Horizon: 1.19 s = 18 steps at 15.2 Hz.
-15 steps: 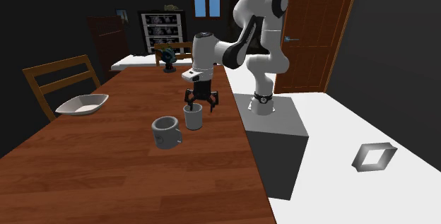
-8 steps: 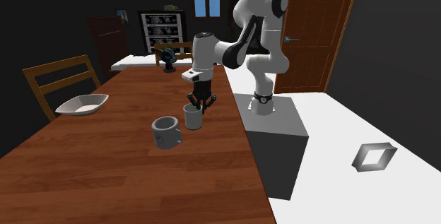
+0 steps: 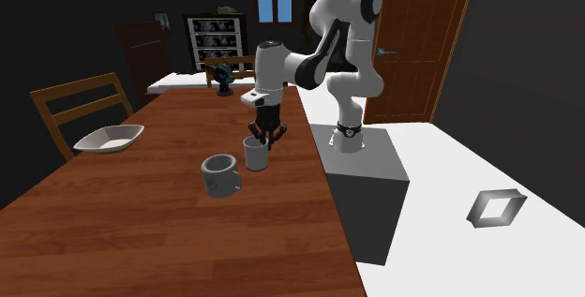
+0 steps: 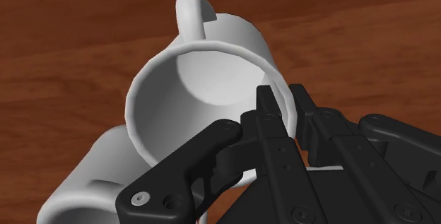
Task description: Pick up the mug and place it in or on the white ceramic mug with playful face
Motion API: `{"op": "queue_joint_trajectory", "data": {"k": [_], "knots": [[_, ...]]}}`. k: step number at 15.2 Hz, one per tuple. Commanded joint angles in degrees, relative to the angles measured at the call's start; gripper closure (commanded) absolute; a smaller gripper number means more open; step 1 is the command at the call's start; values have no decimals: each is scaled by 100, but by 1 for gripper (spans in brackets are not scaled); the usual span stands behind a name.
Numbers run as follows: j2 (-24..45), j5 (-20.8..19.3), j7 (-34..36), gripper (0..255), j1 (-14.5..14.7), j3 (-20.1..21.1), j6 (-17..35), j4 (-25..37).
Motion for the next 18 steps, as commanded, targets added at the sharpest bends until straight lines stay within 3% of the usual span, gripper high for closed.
{"op": "queue_joint_trajectory", "data": {"k": [1,18], "knots": [[-103,-53,33,255,-3,12,-149,57],[-716,-271,176,255,-4,161,-1511,853]]}}
